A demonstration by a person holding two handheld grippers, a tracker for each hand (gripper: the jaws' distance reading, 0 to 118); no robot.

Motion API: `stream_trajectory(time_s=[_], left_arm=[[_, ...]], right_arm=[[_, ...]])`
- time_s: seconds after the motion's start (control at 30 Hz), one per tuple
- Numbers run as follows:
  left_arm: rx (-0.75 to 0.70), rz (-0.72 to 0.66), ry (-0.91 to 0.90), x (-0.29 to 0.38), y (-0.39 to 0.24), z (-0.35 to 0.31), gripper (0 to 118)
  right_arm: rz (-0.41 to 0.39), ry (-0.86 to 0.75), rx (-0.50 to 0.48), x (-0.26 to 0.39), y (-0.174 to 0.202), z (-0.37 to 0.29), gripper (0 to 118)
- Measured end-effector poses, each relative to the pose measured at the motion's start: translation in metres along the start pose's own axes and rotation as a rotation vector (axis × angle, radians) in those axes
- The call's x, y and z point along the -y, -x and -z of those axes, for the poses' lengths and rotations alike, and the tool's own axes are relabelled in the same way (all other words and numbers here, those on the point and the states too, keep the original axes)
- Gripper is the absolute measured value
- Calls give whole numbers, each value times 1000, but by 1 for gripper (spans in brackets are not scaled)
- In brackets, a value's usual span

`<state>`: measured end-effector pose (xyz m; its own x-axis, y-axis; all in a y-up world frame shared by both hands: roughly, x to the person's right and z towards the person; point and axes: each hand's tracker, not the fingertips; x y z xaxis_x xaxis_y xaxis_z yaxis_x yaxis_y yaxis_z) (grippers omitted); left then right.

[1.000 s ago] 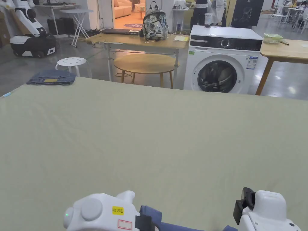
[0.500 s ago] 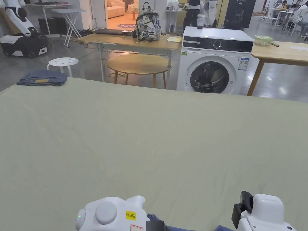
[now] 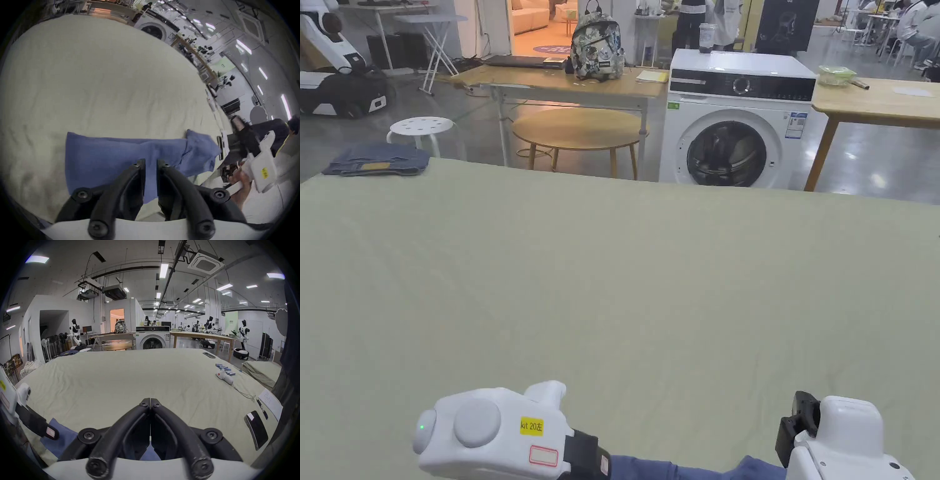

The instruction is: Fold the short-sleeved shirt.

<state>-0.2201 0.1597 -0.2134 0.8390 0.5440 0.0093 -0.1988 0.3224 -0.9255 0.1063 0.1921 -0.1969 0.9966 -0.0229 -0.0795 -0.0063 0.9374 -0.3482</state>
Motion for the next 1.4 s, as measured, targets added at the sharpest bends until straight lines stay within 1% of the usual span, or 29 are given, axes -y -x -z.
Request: stream_trajectory(time_s=[0.1, 0.27, 0.4, 0.5, 0.6, 0.77, 0.83, 0.93, 1.07, 1.1, 1.2, 1.23, 1.27, 1.33, 1.4], left_arm=[[120, -40, 43, 6, 2, 25, 9], [309, -72, 50, 11, -6, 69, 9], [206, -61, 41, 13, -21, 92, 7], [247, -125, 11, 11, -15, 102, 2], [256, -124, 26, 9, -19, 104, 2], [248, -86, 40, 5, -20, 87, 2], [252, -78, 12, 3, -16, 68, 2], [242, -63, -53, 2, -3, 26, 2], [226, -77, -130, 7, 17, -32, 2], [218, -81, -146, 8, 25, -43, 5], [169, -83, -168, 8, 54, -66, 29], [155, -94, -166, 9, 64, -72, 40], [139, -108, -159, 11, 74, -76, 47], [134, -140, -154, 7, 100, -74, 49], [164, -176, -136, 11, 118, -68, 58]], right_arm=[[0, 3, 1, 2, -1, 0, 0], [2, 9, 5, 6, -3, 1, 0], [7, 16, 12, 7, -7, 2, 0], [12, 15, 17, 7, -10, 2, 0], [10, 12, 20, 6, -12, 0, 0], [13, 8, 23, 5, -14, -1, 0], [13, 9, 21, 4, -14, -1, 0], [10, 5, 17, 3, -13, -1, 0], [8, 1, 7, 3, -8, 0, 0], [7, 1, 4, 3, -7, 0, 0], [6, 4, -8, 3, -2, 1, 0], [5, 4, -12, 4, 0, 1, 0], [3, 5, -16, 4, 2, 2, 0], [1, 5, -23, 4, 5, 2, 0], [-2, 5, -29, 4, 8, 3, 0]])
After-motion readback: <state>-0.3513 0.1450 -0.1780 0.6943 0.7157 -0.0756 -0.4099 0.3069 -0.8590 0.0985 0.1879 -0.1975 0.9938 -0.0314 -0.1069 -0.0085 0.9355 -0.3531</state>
